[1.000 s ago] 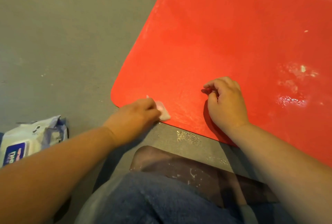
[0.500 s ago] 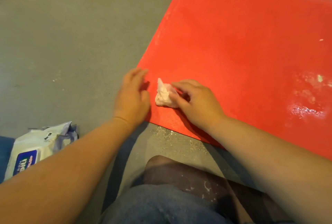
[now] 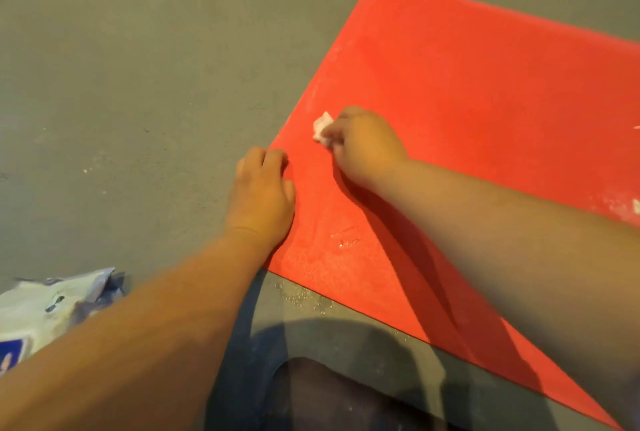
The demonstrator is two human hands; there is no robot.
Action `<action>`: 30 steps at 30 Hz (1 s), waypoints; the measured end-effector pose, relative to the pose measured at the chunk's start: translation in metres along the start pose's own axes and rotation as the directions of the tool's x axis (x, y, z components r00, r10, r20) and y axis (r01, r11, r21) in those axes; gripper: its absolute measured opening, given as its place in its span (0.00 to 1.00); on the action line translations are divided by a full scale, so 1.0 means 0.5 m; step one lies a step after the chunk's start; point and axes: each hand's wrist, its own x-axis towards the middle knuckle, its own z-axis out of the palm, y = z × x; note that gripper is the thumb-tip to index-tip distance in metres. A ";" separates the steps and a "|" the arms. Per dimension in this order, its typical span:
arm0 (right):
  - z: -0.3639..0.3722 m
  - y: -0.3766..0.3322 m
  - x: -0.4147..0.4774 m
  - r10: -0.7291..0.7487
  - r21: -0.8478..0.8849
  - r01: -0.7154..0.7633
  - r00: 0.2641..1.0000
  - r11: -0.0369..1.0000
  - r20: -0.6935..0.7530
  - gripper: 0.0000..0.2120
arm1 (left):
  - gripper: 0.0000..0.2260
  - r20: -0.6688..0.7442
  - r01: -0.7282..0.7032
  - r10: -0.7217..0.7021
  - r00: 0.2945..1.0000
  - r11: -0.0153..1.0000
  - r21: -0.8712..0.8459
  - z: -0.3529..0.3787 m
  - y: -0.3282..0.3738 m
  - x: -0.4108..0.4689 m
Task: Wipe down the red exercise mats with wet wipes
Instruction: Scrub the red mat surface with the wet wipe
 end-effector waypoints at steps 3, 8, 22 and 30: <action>0.014 -0.028 -0.058 -0.281 0.130 0.275 0.959 0.953 0.029 0.09 | 0.05 -0.096 0.014 -0.017 0.995 0.999 -0.037 0.003 -0.002 -0.001; 0.018 0.011 0.052 -0.279 0.040 0.278 0.960 0.960 0.013 0.10 | 0.06 -0.109 -0.019 0.018 0.994 1.000 -0.012 0.011 -0.004 -0.005; 0.006 0.039 0.177 -0.093 -0.054 0.091 0.995 0.994 -0.024 0.13 | 0.11 -0.100 0.011 -0.013 0.995 1.000 -0.027 0.001 -0.002 -0.002; -0.013 0.029 0.111 -0.418 0.014 0.421 0.897 0.907 0.144 0.09 | 0.06 -0.089 0.134 -0.133 0.987 0.991 0.001 0.018 0.015 0.085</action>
